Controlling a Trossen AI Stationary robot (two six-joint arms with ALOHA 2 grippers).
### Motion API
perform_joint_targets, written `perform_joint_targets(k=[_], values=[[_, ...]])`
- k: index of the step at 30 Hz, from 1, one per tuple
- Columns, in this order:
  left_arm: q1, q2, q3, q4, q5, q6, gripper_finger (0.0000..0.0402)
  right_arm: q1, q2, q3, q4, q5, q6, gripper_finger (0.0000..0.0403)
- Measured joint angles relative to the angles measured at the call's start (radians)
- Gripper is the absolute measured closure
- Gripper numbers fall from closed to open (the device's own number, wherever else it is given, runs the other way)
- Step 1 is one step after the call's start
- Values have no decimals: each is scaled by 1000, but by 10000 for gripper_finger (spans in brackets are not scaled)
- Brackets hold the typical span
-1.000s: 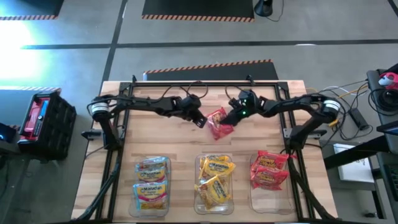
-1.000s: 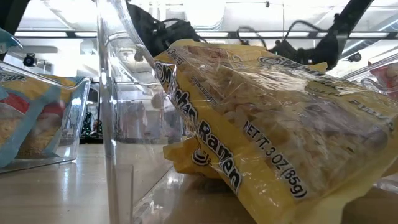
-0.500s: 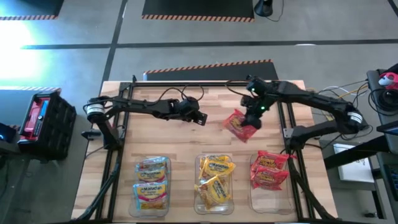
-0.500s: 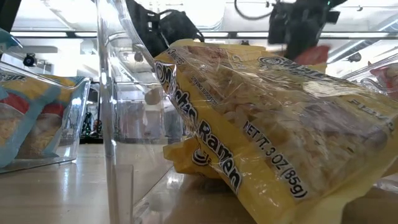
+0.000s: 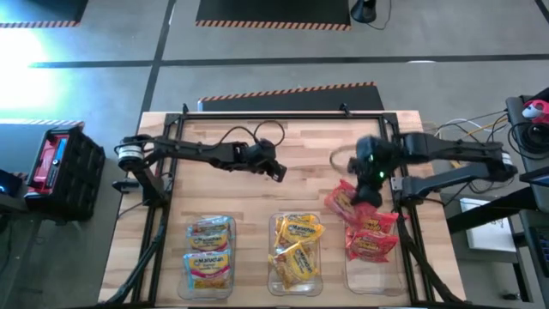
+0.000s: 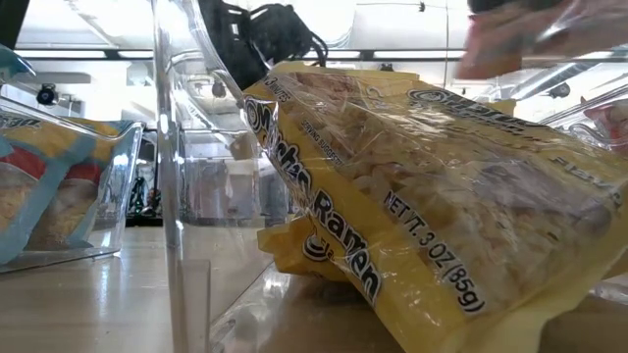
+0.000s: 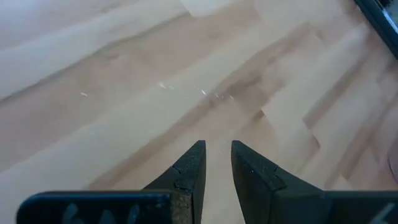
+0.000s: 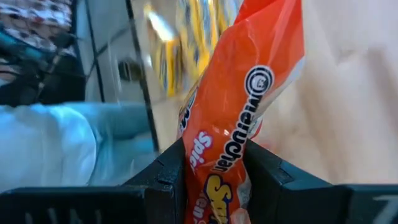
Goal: Sort Maruchan noodles
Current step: Put the red noodle pack into the right transparent bin, then return to Home Position
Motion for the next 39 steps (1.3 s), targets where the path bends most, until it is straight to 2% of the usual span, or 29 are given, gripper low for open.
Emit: perform_joint_targets(k=[5, 9, 13, 18, 23, 27, 32, 33, 35, 39], values=[[-58, -3, 0, -4, 17, 47, 342, 253, -27, -6, 16, 45, 265, 297], [-103, -4, 0, -4, 17, 82, 342, 451, -30, 6, 87, 188, 470, 297], [-133, -4, 0, -5, 17, 94, 342, 638, 6, 5, 107, 296, 595, 297], [-159, -21, -1, 5, 17, 87, 342, 810, 98, 2, 1, 323, 698, 297], [-164, -52, -1, 11, 7, 93, 342, 901, 164, 3, -16, 322, 702, 297], [-163, -77, -1, 20, -18, 76, 342, 913, 178, 10, -19, 328, 679, 297], [-165, -108, -1, 29, -28, 53, 342, 914, 134, 31, -26, 341, 618, 297], [-168, -117, -1, 28, -40, 35, 342, 917, 118, 39, -25, 369, 597, 297], [-174, -144, -1, 29, -70, 15, 342, 935, 75, 55, -25, 496, 555, 297], [-184, -215, -1, -6, -92, 22, 342, 1000, -26, 42, 8, 880, 468, 297]])
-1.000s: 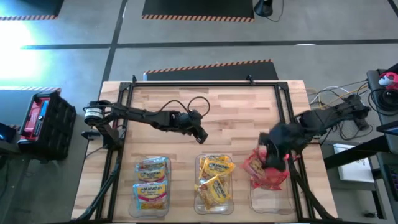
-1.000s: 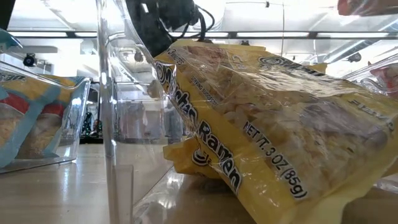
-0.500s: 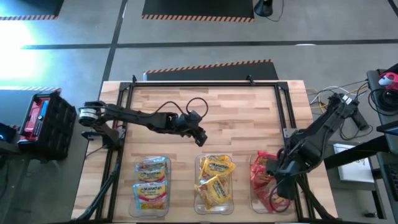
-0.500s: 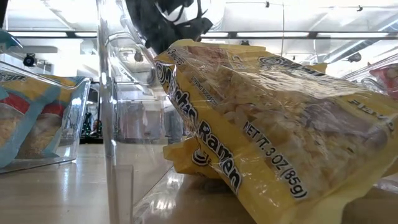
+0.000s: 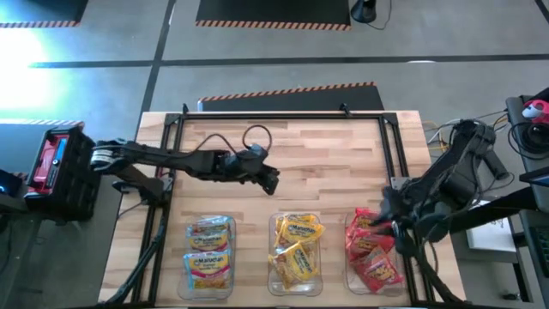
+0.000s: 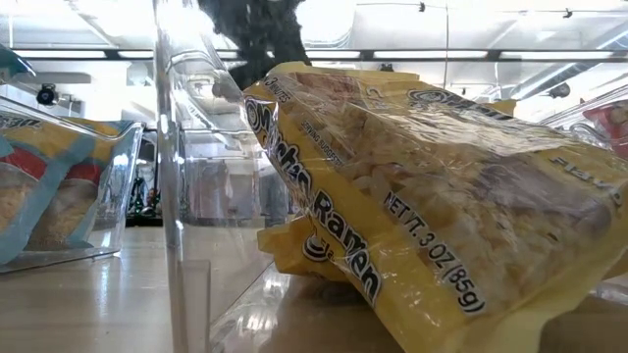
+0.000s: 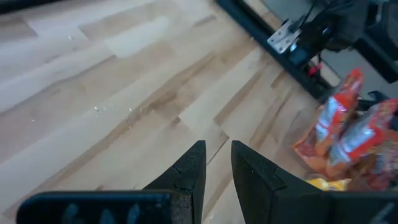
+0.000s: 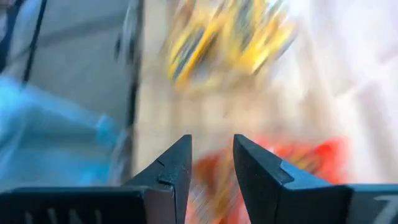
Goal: Sort Maruchan noodles
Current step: Return to Home Position
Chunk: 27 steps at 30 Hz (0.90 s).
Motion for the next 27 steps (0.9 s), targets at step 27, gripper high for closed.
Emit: perform_joint_targets(k=[27], values=[[-551, -460, -88, -482, -590, -86, 342, 35, -518, -621, 473, 445, -186, 300]])
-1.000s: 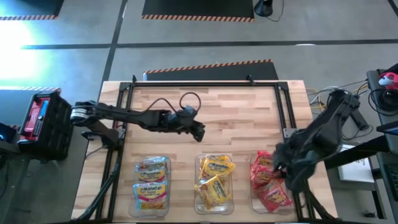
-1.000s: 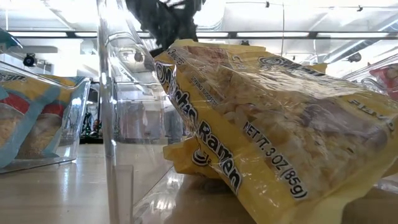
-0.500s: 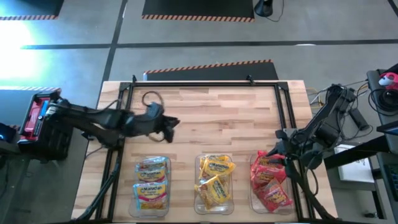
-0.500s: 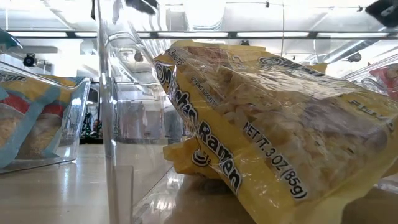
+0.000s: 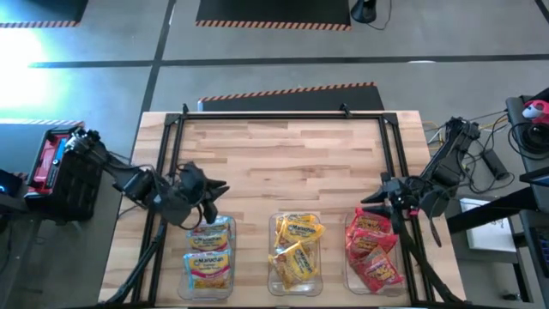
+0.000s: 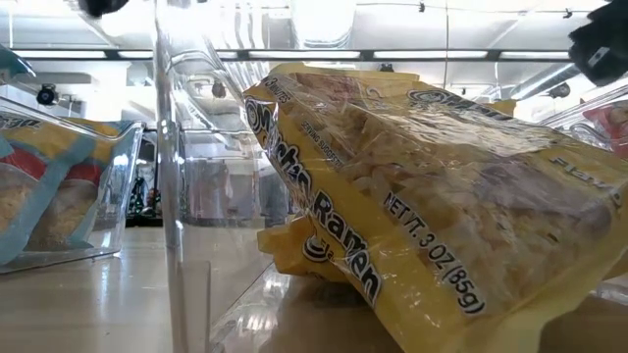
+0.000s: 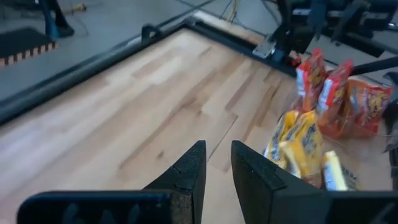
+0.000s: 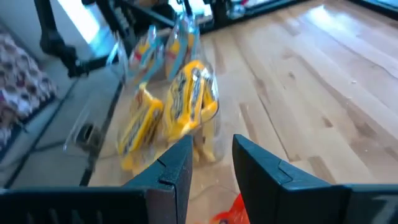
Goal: Sort Maruchan noodles
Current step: Return to Home Position
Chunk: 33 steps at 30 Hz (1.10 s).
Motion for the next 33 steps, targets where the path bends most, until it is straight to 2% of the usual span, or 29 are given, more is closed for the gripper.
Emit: perform_joint_targets(k=[4, 11, 18, 26, 30, 33], values=[[-2, -42, -124, 61, 9, -85, 342, 0, -36, -43, 26, 24, 0, 300], [-2, -153, -413, 381, 18, -78, 342, 0, -103, -89, 36, 29, 1, 300], [-2, -254, -646, 666, -39, -50, 342, 0, -174, -119, 49, 149, 18, 300], [0, -331, -761, 706, -210, -86, 342, 0, -259, -220, 52, 234, 135, 300], [3, -359, -780, 707, -219, -79, 342, 0, -286, -274, 56, 236, 217, 300], [5, -368, -789, 706, -220, -78, 342, 0, -293, -312, 57, 277, 275, 300]])
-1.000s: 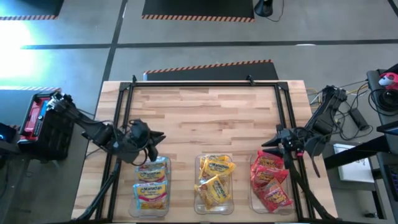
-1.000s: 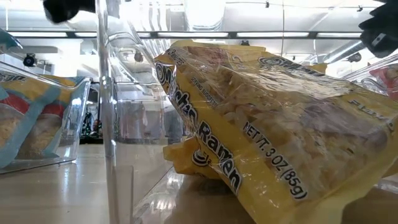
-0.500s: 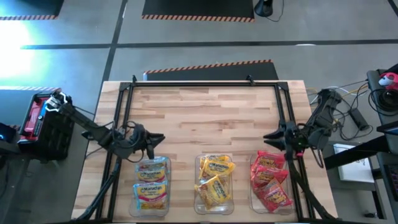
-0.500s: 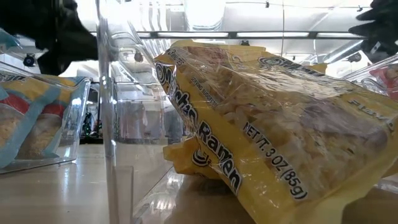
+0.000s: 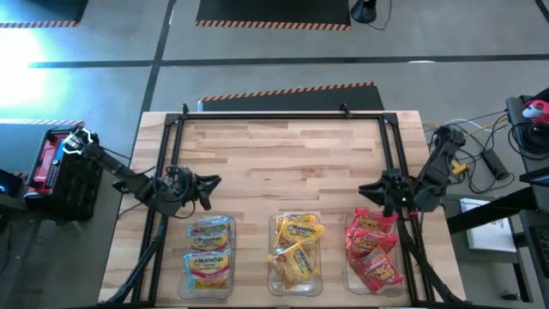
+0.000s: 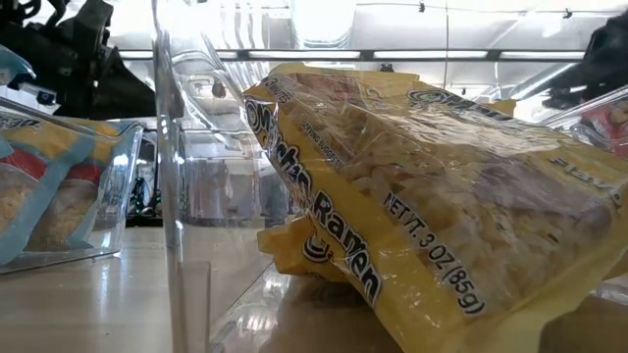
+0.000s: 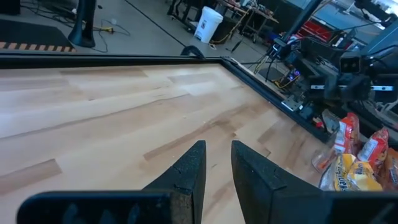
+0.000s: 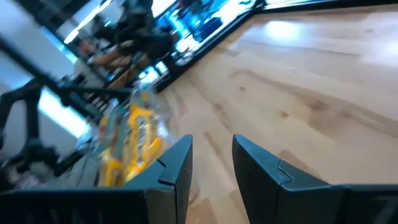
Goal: Sort Maruchan noodles
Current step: Return to Home Position
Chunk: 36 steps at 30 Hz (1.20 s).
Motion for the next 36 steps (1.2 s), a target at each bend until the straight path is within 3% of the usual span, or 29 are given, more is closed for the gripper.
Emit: perform_joint_targets(k=[4, 13, 26, 36], values=[[5, 2, -2, -1, -11, 0, 342, 0, 2, -31, 14, 96, 61, 300], [16, 6, -2, -10, -78, 0, 342, 0, 10, -44, 24, 271, 7, 300], [19, 31, -35, -47, 22, -160, 342, 0, 10, -45, 22, 272, -47, 300], [21, 36, -116, -41, 11, -341, 342, 0, 10, -45, 24, 269, -259, 300]])
